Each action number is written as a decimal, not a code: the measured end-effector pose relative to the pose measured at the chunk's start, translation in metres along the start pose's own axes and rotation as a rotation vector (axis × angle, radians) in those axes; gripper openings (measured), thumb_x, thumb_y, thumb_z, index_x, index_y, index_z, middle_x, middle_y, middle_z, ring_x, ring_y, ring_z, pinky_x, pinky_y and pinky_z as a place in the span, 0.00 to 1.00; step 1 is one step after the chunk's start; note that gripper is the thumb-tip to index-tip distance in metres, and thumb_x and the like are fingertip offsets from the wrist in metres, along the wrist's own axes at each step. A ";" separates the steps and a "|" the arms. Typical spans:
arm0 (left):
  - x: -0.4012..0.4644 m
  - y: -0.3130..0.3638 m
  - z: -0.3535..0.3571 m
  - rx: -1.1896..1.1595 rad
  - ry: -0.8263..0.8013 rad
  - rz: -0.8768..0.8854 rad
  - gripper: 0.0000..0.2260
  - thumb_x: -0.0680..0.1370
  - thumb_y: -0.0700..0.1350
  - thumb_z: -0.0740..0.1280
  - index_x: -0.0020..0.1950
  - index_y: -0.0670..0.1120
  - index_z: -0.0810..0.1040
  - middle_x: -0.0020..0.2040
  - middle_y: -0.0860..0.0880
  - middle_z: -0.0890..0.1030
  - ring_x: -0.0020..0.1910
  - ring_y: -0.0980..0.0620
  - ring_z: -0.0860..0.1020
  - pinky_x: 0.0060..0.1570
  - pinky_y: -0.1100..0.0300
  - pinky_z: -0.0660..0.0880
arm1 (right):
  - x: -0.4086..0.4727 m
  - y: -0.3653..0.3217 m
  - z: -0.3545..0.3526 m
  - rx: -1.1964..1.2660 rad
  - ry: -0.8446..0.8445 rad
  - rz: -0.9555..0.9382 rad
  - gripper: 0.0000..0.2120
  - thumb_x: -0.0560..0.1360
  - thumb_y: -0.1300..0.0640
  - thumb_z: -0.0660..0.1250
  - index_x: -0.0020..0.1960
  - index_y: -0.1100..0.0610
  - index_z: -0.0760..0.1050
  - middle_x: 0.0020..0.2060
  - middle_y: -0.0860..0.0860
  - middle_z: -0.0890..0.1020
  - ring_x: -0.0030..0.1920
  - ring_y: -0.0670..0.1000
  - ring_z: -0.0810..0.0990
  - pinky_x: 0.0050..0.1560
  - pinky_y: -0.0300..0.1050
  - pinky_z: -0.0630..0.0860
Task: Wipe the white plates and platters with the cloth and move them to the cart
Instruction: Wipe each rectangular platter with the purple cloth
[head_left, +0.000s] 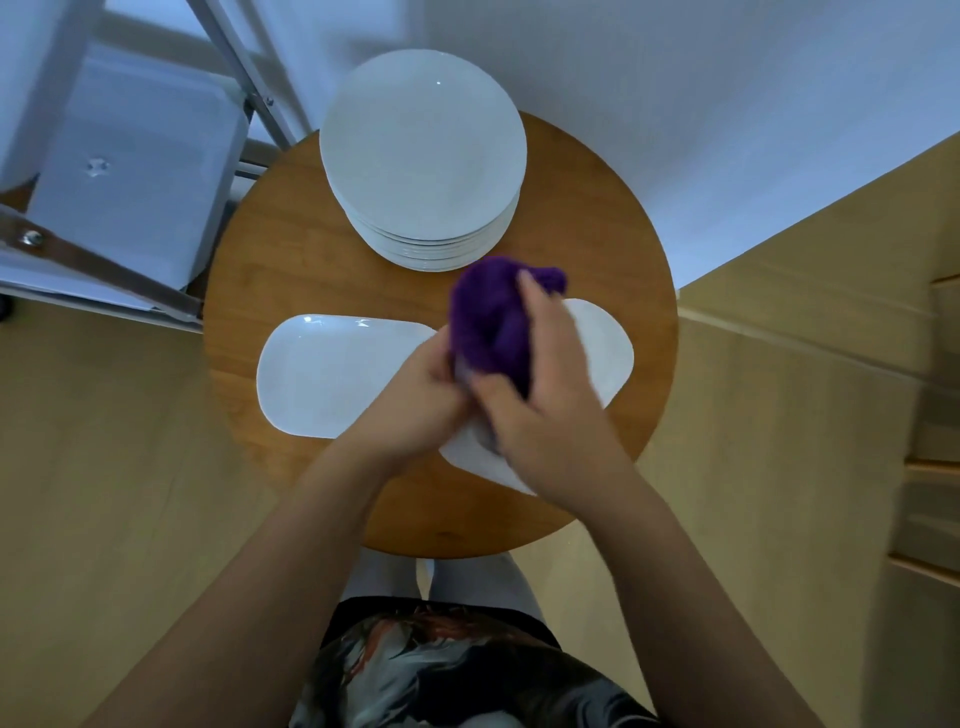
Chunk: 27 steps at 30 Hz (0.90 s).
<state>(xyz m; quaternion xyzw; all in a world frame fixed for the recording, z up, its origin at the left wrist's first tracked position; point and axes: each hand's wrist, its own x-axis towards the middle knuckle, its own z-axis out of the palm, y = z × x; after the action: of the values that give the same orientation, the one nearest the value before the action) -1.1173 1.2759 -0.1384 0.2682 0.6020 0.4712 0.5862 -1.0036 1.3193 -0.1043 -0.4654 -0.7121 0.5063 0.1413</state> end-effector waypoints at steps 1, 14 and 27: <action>-0.003 0.004 0.000 0.013 -0.017 0.020 0.14 0.71 0.34 0.64 0.47 0.54 0.74 0.37 0.59 0.83 0.49 0.55 0.82 0.40 0.72 0.76 | 0.003 -0.001 0.003 -0.087 -0.062 -0.042 0.33 0.76 0.51 0.64 0.75 0.47 0.51 0.74 0.47 0.59 0.73 0.49 0.56 0.72 0.52 0.59; -0.025 0.017 -0.031 -0.159 0.020 0.030 0.23 0.56 0.37 0.68 0.49 0.53 0.78 0.43 0.55 0.82 0.45 0.56 0.80 0.40 0.62 0.78 | 0.019 0.042 -0.029 0.250 0.188 0.063 0.24 0.66 0.43 0.70 0.59 0.39 0.68 0.50 0.33 0.77 0.50 0.37 0.77 0.44 0.31 0.75; -0.025 0.013 -0.009 -0.374 0.217 -0.014 0.24 0.60 0.36 0.67 0.56 0.48 0.77 0.48 0.49 0.82 0.51 0.48 0.80 0.44 0.55 0.80 | 0.003 0.070 -0.011 0.865 0.590 0.428 0.27 0.61 0.51 0.74 0.59 0.47 0.72 0.48 0.46 0.82 0.46 0.46 0.82 0.44 0.44 0.79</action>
<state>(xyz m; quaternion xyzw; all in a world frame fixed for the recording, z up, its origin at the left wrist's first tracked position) -1.1246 1.2574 -0.1171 0.0982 0.5656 0.5968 0.5607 -0.9612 1.3324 -0.1602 -0.6211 -0.2600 0.6177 0.4064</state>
